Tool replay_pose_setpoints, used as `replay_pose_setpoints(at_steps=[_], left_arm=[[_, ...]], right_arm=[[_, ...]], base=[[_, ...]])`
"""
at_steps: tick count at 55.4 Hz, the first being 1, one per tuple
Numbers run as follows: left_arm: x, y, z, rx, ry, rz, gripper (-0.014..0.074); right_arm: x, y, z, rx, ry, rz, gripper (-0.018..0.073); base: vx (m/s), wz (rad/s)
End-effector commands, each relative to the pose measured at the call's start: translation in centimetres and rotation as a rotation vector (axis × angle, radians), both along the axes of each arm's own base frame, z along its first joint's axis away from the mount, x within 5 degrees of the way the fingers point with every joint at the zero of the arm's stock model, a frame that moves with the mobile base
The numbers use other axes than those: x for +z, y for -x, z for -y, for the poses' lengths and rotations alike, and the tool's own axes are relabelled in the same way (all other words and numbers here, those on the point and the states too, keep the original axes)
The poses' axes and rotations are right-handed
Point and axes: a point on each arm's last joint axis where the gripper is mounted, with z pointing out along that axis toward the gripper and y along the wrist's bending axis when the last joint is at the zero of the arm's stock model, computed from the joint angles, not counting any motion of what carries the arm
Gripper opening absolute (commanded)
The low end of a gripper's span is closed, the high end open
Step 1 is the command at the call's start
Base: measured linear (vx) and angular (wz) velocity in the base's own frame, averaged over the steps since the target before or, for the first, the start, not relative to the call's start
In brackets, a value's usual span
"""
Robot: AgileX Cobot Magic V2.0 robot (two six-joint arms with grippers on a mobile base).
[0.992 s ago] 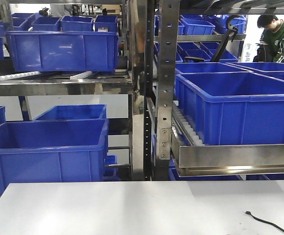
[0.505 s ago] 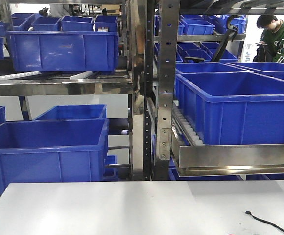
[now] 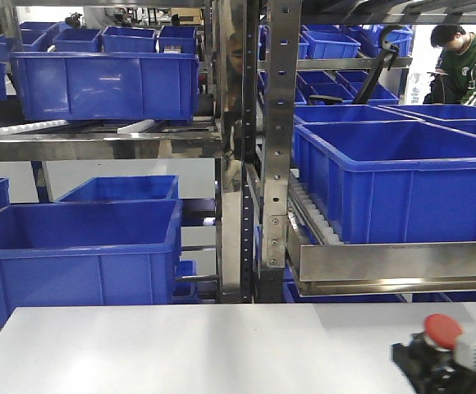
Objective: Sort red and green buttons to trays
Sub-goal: 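Grasp the red-capped button with the right gripper and lift it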
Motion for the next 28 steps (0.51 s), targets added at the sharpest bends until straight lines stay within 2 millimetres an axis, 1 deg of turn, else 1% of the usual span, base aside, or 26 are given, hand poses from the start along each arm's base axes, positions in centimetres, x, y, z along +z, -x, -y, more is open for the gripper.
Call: replay_pose_setpoints(at_steps=[1,7,10,14,18,20,21,22,23,24,25,26,27,28], left_arm=[[1.4,0.2,0.0,0.002,0.030,0.051,0.0561],[0.5,0.2,0.0,-0.005,0.016,-0.022,0.0561],[-0.2,0.2,0.0,-0.005,0.013,-0.045,0.0561],[-1.6,0.1,0.1,-0.003,0.019,-0.078,0.0561],[-4.2,0.0,0.0,0.004,0.033,-0.126,0.0561],[-6.2,0.0,0.0,0.012,0.044,-0.163,0.0561],[-6.7,0.0,0.0,0.017,0.051,-0.164,0.0561],[-7.9,0.0,0.0,0.023,0.058,-0.189,0.0561],[-8.5,-0.1,-0.1,0.028,0.065,-0.190,0.0561],[-9.7,0.0,-0.1,0.036,0.070,-0.211,0.0561],[-10.3,-0.1,-0.2,0.046,0.078,-0.205,0.0561],[-11.5,0.0,-0.3,0.056,0.083,-0.229,0.0561],[-12.1,0.0,-0.4,0.068,0.090,-0.218,0.0561],[-13.3,0.1,-0.5,0.082,0.096,-0.239,0.0561]], right_arm=[[3.5,2.3,0.6,-0.047,-0.004,0.087,-0.0009],[6.1,5.9,1.6,-0.117,0.020,0.157,-0.0009],[6.9,7.2,1.9,-0.138,0.022,0.188,-0.0009],[7.6,8.9,2.3,-0.165,0.023,0.224,-0.0009],[8.1,10.3,2.6,-0.187,0.022,0.255,-0.0009],[8.2,10.7,2.7,-0.195,0.023,0.260,-0.0009],[8.2,10.8,2.7,-0.200,0.024,0.257,-0.0009],[8.3,11.0,2.8,-0.203,0.024,0.262,-0.0009],[8.2,11.1,2.8,-0.207,0.025,0.258,-0.0009],[8.2,11.2,2.9,-0.210,0.026,0.256,-0.0009],[8.2,11.3,2.9,-0.210,0.025,0.259,-0.0009],[8.2,11.3,2.9,-0.213,0.027,0.254,-0.0009],[8.2,11.3,2.9,-0.215,0.029,0.251,-0.0009],[8.1,11.3,2.9,-0.216,0.030,0.248,-0.0009]], base=[[0.00,0.00],[0.00,0.00],[0.00,0.00],[0.00,0.00],[0.00,0.00],[0.00,0.00],[0.00,0.00],[0.00,0.00],[0.00,0.00],[0.00,0.00],[0.00,0.00],[0.00,0.00],[0.00,0.00],[0.00,0.00]])
